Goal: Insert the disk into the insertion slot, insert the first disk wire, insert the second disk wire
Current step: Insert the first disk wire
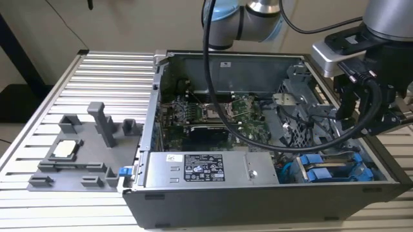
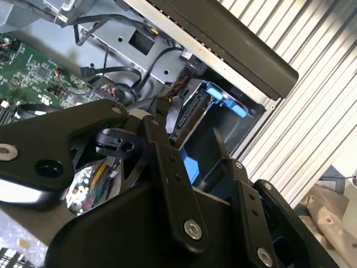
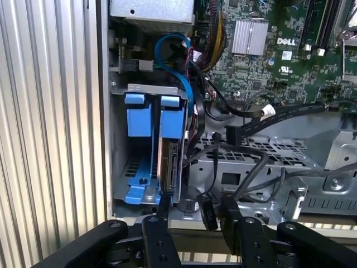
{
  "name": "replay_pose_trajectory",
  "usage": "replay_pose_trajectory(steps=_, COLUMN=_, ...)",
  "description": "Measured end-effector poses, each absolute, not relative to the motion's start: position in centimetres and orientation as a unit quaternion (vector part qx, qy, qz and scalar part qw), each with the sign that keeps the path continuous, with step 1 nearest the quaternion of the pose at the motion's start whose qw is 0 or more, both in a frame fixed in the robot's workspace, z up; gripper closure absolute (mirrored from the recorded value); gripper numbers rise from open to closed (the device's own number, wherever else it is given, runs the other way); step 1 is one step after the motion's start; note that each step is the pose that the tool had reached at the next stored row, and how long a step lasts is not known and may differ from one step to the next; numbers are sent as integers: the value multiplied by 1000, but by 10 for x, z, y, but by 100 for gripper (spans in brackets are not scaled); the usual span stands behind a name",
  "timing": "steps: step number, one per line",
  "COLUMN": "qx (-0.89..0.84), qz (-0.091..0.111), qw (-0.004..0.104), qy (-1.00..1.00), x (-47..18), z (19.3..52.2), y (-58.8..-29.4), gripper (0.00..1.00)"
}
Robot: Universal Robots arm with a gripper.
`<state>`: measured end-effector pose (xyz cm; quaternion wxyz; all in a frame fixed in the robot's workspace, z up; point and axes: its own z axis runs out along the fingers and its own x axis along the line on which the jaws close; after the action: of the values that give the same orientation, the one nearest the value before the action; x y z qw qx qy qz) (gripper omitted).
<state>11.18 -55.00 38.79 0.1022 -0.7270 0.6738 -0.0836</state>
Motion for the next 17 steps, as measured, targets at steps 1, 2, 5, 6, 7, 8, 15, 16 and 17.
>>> replay_pose_trajectory(steps=1, qx=-727, qz=-84, qw=102, qy=673, x=112, z=388, y=-550, gripper=51)
replay_pose_trajectory(steps=2, qx=-728, qz=-84, qw=102, qy=673, x=112, z=388, y=-550, gripper=51)
replay_pose_trajectory(steps=5, qx=-728, qz=-83, qw=103, qy=673, x=112, z=388, y=-550, gripper=51)
replay_pose_trajectory(steps=6, qx=-728, qz=-83, qw=103, qy=673, x=112, z=388, y=-550, gripper=51)
replay_pose_trajectory(steps=7, qx=-728, qz=-83, qw=103, qy=673, x=112, z=388, y=-550, gripper=51)
replay_pose_trajectory(steps=8, qx=-728, qz=-83, qw=103, qy=673, x=112, z=388, y=-550, gripper=51)
replay_pose_trajectory(steps=15, qx=-728, qz=-83, qw=103, qy=673, x=112, z=388, y=-550, gripper=78)
replay_pose_trajectory(steps=16, qx=-728, qz=-83, qw=103, qy=673, x=112, z=388, y=-550, gripper=78)
replay_pose_trajectory(steps=17, qx=-728, qz=-83, qw=103, qy=673, x=112, z=388, y=-550, gripper=81)
